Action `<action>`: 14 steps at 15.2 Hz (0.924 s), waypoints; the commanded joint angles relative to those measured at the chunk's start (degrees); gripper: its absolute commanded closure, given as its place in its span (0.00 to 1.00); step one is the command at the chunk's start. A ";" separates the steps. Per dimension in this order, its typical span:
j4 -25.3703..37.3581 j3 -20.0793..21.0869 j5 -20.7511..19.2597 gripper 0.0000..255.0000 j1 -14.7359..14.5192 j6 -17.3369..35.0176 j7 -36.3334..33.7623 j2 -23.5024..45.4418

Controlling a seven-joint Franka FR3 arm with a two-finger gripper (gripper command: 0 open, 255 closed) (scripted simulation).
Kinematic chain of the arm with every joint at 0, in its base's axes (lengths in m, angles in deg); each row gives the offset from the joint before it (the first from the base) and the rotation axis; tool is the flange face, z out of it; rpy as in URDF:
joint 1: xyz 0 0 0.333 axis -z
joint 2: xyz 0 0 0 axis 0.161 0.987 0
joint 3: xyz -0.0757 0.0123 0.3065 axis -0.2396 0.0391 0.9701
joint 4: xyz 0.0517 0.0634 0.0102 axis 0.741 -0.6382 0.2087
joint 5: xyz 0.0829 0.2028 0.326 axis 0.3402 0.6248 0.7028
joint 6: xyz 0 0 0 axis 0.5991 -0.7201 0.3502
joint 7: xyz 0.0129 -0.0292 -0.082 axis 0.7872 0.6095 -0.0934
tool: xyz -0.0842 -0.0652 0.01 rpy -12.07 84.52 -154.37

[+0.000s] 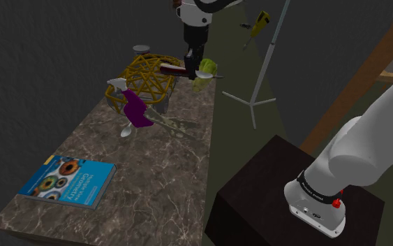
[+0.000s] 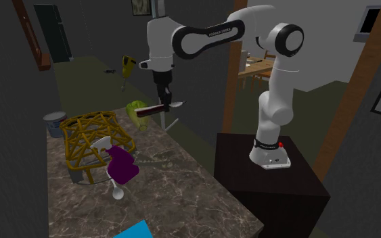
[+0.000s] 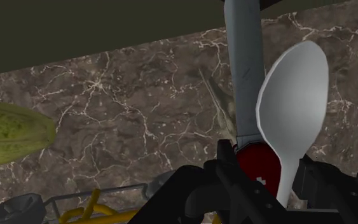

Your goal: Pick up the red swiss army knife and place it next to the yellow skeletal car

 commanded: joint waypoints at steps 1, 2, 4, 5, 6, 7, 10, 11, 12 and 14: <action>1.32 -1.38 -0.33 1.00 1.26 -0.37 2.61 1.00; 2.01 -2.01 -0.49 1.00 1.88 -0.49 3.83 1.60; 3.60 -3.26 -0.79 1.00 3.08 -0.78 6.21 2.95; 4.51 -3.87 -0.93 1.00 3.68 -0.95 7.39 3.70; 5.49 -4.46 -1.07 1.00 4.27 -1.14 8.55 4.50; 6.54 -5.03 -1.20 1.00 4.87 -1.35 9.70 5.36; 8.38 -6.27 -1.45 1.00 6.20 -1.14 12.24 7.44; 7.60 -6.27 -1.45 1.00 6.20 -0.36 12.24 7.43; 6.83 -6.28 -1.45 1.00 6.20 0.41 12.24 7.43; 5.34 -6.28 -1.45 1.00 6.21 1.94 12.24 7.47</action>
